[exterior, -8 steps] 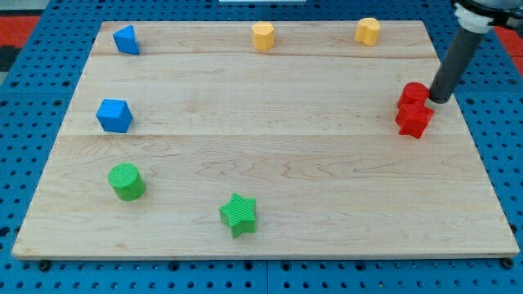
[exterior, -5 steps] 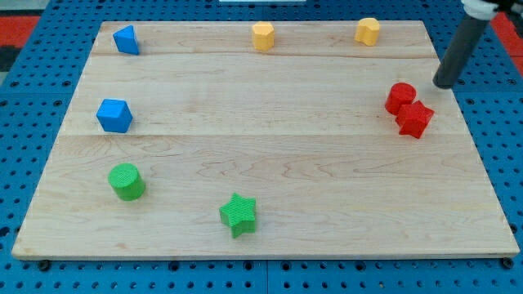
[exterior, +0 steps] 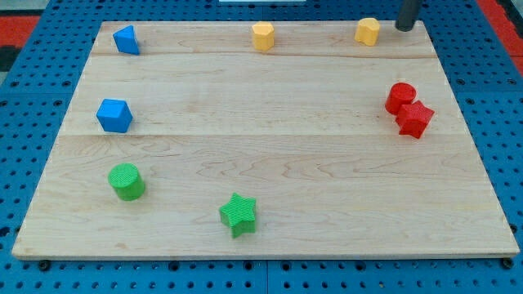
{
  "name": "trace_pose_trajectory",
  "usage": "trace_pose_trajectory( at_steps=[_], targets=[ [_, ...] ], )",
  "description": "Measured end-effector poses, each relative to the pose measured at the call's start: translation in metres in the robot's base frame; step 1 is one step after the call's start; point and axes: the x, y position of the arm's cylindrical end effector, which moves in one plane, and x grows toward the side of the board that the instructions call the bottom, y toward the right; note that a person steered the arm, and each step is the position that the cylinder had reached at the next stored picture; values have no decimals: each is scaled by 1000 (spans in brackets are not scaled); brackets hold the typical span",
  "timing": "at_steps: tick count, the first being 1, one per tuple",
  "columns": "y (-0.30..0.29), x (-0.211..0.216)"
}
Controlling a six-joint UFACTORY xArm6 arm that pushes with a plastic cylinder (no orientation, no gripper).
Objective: Place the yellow heart left to the red circle
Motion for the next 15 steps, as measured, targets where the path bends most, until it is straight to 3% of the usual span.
trace_pose_trajectory(
  at_steps=[1, 3, 4, 6, 9, 10, 11, 13, 15],
  targets=[
    [-16, -6],
    [-56, 25],
    [-63, 6],
    [-135, 15],
    [-230, 91],
    [-287, 98],
    [-274, 122],
    [-177, 127],
    [-138, 130]
  ],
)
